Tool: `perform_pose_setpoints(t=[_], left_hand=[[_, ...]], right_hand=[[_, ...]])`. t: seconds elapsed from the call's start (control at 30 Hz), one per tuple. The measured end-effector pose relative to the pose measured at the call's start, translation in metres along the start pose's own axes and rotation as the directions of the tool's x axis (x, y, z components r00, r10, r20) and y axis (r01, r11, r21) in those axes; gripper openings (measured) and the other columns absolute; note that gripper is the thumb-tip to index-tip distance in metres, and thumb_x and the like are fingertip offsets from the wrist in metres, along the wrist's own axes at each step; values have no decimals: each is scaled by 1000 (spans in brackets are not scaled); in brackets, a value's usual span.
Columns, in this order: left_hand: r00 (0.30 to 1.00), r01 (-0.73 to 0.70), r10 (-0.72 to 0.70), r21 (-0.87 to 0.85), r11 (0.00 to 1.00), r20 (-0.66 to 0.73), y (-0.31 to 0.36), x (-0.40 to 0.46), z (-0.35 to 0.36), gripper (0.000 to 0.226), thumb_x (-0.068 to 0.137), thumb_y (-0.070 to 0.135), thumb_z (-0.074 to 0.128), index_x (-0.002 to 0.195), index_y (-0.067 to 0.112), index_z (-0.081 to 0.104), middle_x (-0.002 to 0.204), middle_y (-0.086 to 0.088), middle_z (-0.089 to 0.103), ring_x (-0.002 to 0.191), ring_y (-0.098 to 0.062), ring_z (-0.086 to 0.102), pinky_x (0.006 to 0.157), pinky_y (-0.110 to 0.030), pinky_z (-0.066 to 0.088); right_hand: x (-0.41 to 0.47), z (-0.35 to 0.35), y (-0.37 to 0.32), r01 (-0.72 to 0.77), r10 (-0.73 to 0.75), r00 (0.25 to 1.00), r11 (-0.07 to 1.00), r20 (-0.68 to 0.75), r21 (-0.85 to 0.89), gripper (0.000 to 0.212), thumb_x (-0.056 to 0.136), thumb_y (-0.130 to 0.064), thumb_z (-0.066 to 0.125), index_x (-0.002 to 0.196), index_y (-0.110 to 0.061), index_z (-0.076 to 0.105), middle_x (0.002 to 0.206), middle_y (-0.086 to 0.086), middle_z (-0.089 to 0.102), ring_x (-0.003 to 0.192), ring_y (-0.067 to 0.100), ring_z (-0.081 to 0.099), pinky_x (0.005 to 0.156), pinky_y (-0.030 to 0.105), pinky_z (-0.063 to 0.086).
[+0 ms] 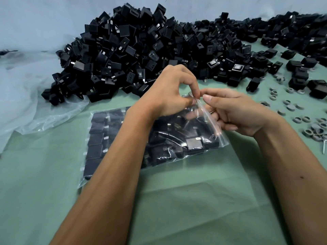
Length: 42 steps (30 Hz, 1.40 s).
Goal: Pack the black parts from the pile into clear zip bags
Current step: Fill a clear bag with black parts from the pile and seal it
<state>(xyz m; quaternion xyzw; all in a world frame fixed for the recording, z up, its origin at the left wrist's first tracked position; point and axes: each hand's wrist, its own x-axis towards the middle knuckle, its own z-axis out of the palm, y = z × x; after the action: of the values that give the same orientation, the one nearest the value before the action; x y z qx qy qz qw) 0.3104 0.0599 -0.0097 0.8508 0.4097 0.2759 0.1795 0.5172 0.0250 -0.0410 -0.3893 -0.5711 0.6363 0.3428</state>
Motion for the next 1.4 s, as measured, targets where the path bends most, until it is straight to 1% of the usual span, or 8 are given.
perform_pose_setpoints(t=[0.3,0.47,0.6,0.73,0.83,1.03,1.27,1.4], left_hand=[[997,-47,47,11,999,-55,0,2,2,12,78,15,82,84,26,80,114,6,64,100,6,44,89,-13,32],[996,-61,63,33,998,-63,3,2,6,13,81,12,79,85,24,79,113,5,65,103,-8,47,92,-22,34],[1000,-18,19,29,999,-10,3,2,8,14,80,13,79,86,26,79,115,6,62,112,-14,49,98,-30,40],[999,-1,0,34,999,51,4,1,11,21,81,10,75,88,30,78,117,5,60,118,-18,47,104,-34,38],[994,24,-24,1,1000,111,5,0,13,36,84,5,69,96,38,76,119,5,56,121,-17,40,102,-28,32],[990,51,-49,-10,999,135,6,0,13,40,87,1,66,99,36,80,122,1,52,126,-19,35,102,-22,25],[988,145,-147,-41,989,-49,-15,-2,-10,23,81,12,80,91,33,78,101,3,58,103,-15,50,89,-18,41],[867,455,-419,85,886,-270,-41,-13,-30,25,80,2,65,85,25,74,84,7,62,93,-22,64,82,-29,51]], right_hand=[[0,-10,1,9,-8,999,999,33,-35,49,101,-43,50,139,-12,51,110,28,74,32,11,46,29,13,21],[4,-7,8,-2,2,993,1000,119,-3,46,100,-46,54,134,-16,55,114,32,72,30,8,33,31,15,15],[9,-17,11,48,-36,992,993,-119,104,34,103,-37,55,114,-7,65,94,25,76,31,7,32,33,11,21],[23,-18,22,59,-203,718,971,-666,-233,19,104,-23,58,91,-15,71,68,3,74,41,9,46,39,18,34],[40,-18,22,-65,-332,584,891,-741,-450,15,96,-19,62,86,-19,73,73,-1,75,59,8,63,60,30,53],[95,-22,-5,-171,-447,828,374,-339,-912,26,93,-20,66,119,-20,73,113,14,67,111,37,58,99,41,47],[137,-6,-35,275,-445,866,41,229,-961,39,95,-27,67,134,-24,68,112,11,55,106,29,46,93,38,41],[153,17,-51,327,-281,907,-2,314,-945,42,86,-37,81,125,-25,71,104,4,56,100,23,52,84,35,42]])
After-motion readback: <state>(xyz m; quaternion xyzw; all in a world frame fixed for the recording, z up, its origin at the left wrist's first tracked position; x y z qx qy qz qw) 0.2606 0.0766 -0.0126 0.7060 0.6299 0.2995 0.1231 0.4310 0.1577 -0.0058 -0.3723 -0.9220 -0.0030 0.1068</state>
